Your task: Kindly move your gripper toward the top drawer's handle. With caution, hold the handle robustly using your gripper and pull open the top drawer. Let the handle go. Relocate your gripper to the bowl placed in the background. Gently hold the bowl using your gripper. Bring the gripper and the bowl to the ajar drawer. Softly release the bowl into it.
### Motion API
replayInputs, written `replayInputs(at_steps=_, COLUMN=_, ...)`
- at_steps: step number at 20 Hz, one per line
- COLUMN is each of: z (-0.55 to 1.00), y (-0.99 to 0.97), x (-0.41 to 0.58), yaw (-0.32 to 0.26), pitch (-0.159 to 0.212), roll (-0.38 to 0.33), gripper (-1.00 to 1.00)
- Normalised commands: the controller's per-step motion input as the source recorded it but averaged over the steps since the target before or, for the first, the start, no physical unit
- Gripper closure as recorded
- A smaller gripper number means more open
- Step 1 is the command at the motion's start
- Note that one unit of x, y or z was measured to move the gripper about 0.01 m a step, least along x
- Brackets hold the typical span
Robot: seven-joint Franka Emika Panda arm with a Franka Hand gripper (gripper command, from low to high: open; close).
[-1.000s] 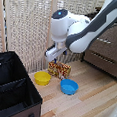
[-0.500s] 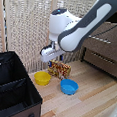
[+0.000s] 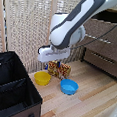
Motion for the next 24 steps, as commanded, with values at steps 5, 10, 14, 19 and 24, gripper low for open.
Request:
replayInputs(at_steps=5, z=0.15, y=0.00, x=0.366, yaw=-0.294, pitch=0.054, roll=0.083, gripper=-1.00)
replayInputs(at_steps=10, z=0.03, y=-0.01, x=0.314, yaw=-0.336, pitch=0.038, roll=0.034, gripper=-1.00)
replayInputs(at_steps=14, z=-0.21, y=0.00, x=0.298, yaw=-0.295, pitch=0.105, roll=0.013, gripper=-1.00)
replayInputs(at_steps=19, z=-0.30, y=-0.06, x=0.453, yaw=-0.192, pitch=0.193, roll=0.000, gripper=-1.00)
replayInputs(at_steps=24, z=-0.23, y=-0.17, x=0.575, yaw=-0.027, pitch=0.103, roll=0.004, gripper=-1.00)
